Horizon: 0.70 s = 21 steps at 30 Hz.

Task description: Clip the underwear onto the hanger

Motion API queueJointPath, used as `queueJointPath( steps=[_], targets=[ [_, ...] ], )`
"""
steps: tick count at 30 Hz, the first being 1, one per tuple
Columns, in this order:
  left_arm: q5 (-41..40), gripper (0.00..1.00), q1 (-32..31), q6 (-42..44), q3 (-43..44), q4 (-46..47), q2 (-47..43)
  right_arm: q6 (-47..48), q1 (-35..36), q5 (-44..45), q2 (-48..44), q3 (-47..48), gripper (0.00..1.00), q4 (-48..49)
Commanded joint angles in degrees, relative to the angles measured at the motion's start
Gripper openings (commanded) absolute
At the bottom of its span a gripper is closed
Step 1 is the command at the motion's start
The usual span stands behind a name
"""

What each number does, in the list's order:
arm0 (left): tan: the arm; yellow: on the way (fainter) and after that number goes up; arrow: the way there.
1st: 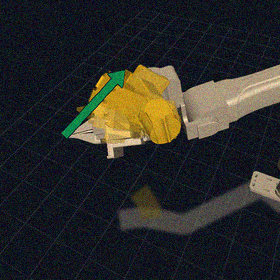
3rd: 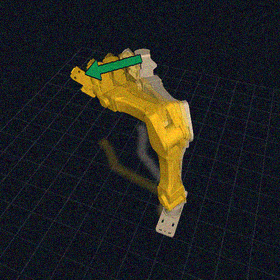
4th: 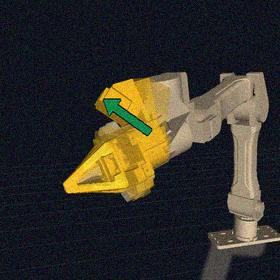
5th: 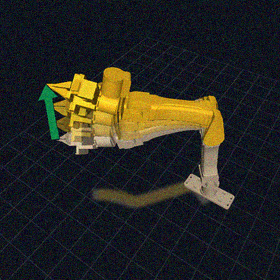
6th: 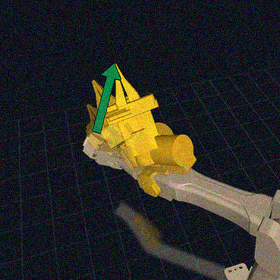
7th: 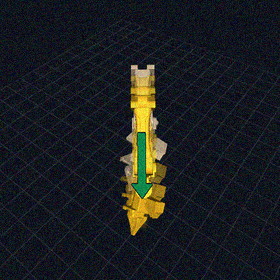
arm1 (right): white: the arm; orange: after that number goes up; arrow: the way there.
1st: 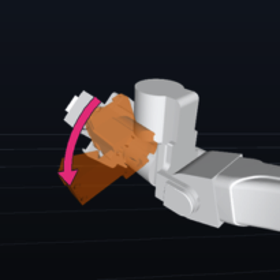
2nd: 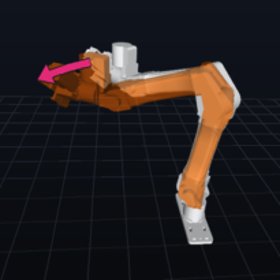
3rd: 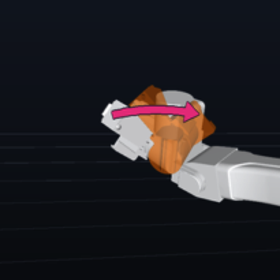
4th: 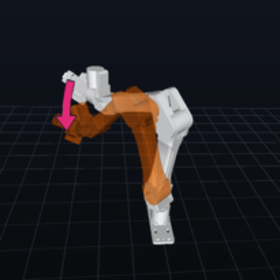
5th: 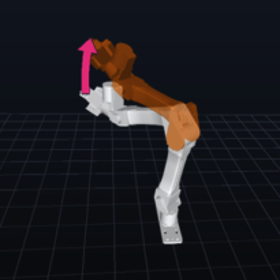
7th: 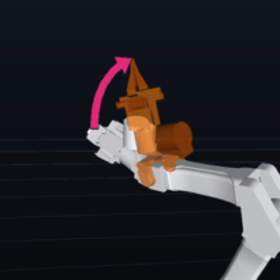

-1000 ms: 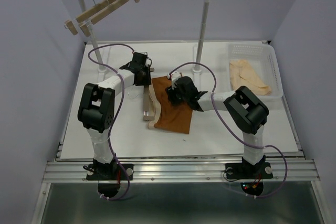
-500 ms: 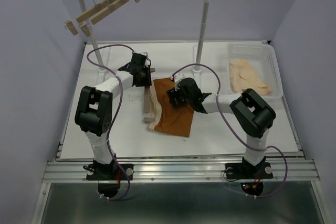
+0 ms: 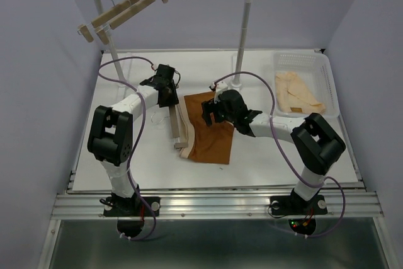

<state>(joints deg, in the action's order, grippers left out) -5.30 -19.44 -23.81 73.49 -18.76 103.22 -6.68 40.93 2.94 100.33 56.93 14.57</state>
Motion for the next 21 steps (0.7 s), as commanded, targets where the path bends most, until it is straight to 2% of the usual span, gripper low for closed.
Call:
queueJointPath(
  steps=[1,4,6,11,14,17,21],
  targets=[
    [-0.69,0.20,-0.33,-4.57,-2.12,-0.23,-4.07,-5.97,-0.06,5.67,-2.60,1.25,0.87,-0.15],
    [3.36,0.11,-0.51,-3.88,-5.72,4.87,-7.32,-10.98,-0.06,6.38,-2.25,3.71,0.88,-0.33],
    [5.03,0.06,-0.77,-2.47,-7.83,7.58,-9.08,-14.67,-0.59,3.49,-1.64,6.34,0.92,-0.42],
    [7.85,0.04,-1.56,-0.97,-10.38,10.23,-10.58,-21.87,-1.72,-5.03,2.13,12.94,0.95,-0.86],
    [7.67,0.04,-2.18,-1.06,-11.00,10.68,-11.37,-24.43,-1.73,-5.75,4.16,17.07,0.95,-0.86],
    [8.29,0.04,-2.62,-1.23,-11.27,10.94,-11.90,-28.47,-2.78,-6.54,7.67,20.67,0.90,-1.03],
    [9.17,0.04,-3.15,-1.68,-11.88,11.73,-12.51,-33.57,-4.28,-12.60,12.51,24.89,0.82,-0.95]
  ],
)
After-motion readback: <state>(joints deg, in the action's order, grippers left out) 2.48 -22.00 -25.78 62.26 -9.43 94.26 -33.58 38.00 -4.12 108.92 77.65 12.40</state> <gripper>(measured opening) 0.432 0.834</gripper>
